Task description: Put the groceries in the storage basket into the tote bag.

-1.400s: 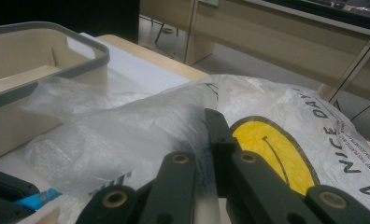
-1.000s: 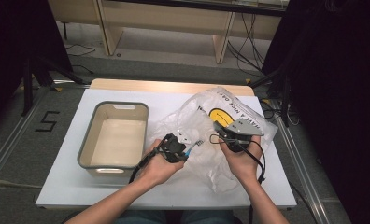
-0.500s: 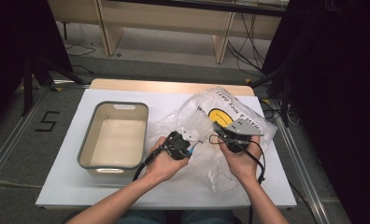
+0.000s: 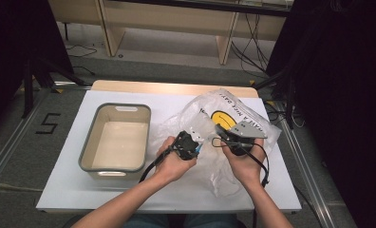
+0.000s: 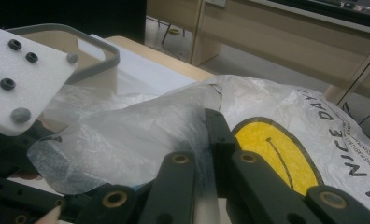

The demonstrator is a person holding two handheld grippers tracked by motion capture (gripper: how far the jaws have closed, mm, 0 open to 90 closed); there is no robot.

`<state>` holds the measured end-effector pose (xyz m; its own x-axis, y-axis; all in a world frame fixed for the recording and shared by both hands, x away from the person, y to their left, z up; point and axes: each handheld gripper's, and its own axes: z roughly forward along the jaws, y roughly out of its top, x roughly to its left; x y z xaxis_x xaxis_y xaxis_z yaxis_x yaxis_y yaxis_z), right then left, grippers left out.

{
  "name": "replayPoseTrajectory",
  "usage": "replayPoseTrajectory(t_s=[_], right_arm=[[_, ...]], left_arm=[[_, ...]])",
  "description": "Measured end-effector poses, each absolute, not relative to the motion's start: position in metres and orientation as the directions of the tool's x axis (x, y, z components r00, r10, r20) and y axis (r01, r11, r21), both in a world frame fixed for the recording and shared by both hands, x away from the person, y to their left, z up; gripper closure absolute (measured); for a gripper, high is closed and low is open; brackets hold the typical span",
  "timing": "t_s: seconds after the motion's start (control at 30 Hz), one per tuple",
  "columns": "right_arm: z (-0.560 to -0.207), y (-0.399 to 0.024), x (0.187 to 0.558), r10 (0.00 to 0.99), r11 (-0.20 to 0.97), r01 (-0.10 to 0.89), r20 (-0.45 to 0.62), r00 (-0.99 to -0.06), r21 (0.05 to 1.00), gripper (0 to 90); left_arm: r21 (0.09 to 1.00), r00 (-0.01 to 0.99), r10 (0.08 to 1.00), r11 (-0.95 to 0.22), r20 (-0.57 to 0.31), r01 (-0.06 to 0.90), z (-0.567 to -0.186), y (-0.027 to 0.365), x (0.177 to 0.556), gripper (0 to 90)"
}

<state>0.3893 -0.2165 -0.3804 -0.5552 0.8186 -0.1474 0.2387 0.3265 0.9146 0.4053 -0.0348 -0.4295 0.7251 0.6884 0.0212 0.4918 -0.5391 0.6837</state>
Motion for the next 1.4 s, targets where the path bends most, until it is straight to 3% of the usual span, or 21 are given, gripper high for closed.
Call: replayPoseTrajectory(t_s=[1.13, 1.23, 1.4], right_arm=[[-0.381, -0.218, 0.390, 0.819, 0.323, 0.243, -0.141, -0.556, 0.915, 90.0], [-0.381, -0.219, 0.390, 0.820, 0.322, 0.245, -0.140, -0.555, 0.914, 90.0], [-0.382, -0.220, 0.390, 0.822, 0.321, 0.251, -0.137, -0.552, 0.913, 90.0]], left_arm=[[0.755, 0.748, 0.650, -0.555, 0.133, 0.349, -0.443, -0.051, 0.421, 80.3], [0.766, 0.751, 0.645, -0.552, 0.141, 0.330, -0.445, -0.052, 0.422, 77.8], [0.789, 0.753, 0.642, -0.533, 0.143, 0.305, -0.443, -0.052, 0.415, 65.0]])
